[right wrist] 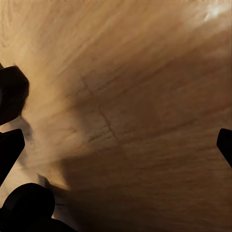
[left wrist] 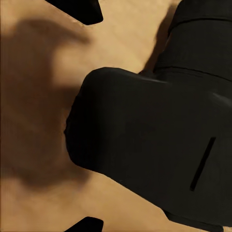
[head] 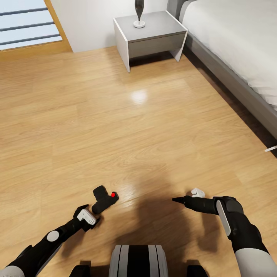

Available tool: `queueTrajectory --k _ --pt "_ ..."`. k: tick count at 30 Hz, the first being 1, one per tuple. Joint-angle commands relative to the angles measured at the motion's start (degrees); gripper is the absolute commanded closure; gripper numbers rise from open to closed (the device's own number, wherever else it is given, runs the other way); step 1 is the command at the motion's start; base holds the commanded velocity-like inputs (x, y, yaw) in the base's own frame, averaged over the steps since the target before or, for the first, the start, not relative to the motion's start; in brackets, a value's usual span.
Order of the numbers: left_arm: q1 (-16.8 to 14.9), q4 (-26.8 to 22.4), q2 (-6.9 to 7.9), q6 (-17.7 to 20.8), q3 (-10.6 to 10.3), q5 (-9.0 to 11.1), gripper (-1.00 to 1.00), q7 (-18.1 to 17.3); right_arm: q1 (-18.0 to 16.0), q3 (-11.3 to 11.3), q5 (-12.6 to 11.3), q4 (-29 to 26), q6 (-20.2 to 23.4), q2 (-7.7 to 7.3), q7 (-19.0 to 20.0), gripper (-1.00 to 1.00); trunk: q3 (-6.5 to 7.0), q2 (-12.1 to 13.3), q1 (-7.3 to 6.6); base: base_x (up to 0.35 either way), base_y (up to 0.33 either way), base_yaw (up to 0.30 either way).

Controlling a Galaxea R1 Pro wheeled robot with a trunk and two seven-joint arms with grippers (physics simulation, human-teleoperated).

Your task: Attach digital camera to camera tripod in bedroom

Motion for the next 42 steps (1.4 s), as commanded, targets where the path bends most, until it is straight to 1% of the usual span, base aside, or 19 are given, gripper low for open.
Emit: queueTrajectory --k 1,16,24,29,32,38,42 --pt "-0.18 0.02 0.06 -0.12 -0.27 0.38 -1.0 -0.03 -0.02 -0.08 -0.29 -0.02 0.44 -0.01 -0.03 -1.0 -0.03 -0.01 -0.01 0.0 0.0 0.0" --pt "-0.81 -0.03 0.03 -0.15 -0.25 0.3 -1.0 -0.01 -0.02 -0.1 -0.57 -0.08 0.44 -0.09 0.06 -1.0 -0.03 -0.01 -0.01 0.0 0.0 0.0" --pt "-1.76 0.12 -0.04 -0.16 -0.25 0.25 -1.0 -0.01 -0.02 -0.17 -0.78 -0.1 0.44 -0.17 0.06 -1.0 -0.03 -0.01 -0.01 0.0 0.0 0.0" --pt "-1.96 0.28 -0.52 -0.1 -0.28 0.18 -1.0 -0.01 -0.02 -0.18 -0.87 -0.16 0.44 -0.18 0.06 -1.0 -0.03 -0.01 -0.01 0.0 0.0 0.0" --pt "-2.13 0.7 -1.09 -0.08 -0.32 0.16 -1.0 -0.01 -0.02 -0.18 -0.92 -0.18 0.44 -0.18 0.06 -1.0 -0.03 -0.01 -0.01 0.0 0.0 0.0" --pt "-3.42 2.57 -1.84 -0.17 -0.34 0.11 -1.0 -0.01 -0.02 -0.18 -0.97 -0.23 0.48 -0.18 0.06 -1.0 -0.03 -0.01 -0.01 0.0 0.0 0.0" --pt "-3.68 3.08 -2.27 -0.21 -0.34 0.08 -1.0 -0.01 -0.02 -0.18 -0.97 -0.26 0.51 -0.18 0.06 -1.0 -0.03 -0.01 -0.01 0.0 0.0 0.0"
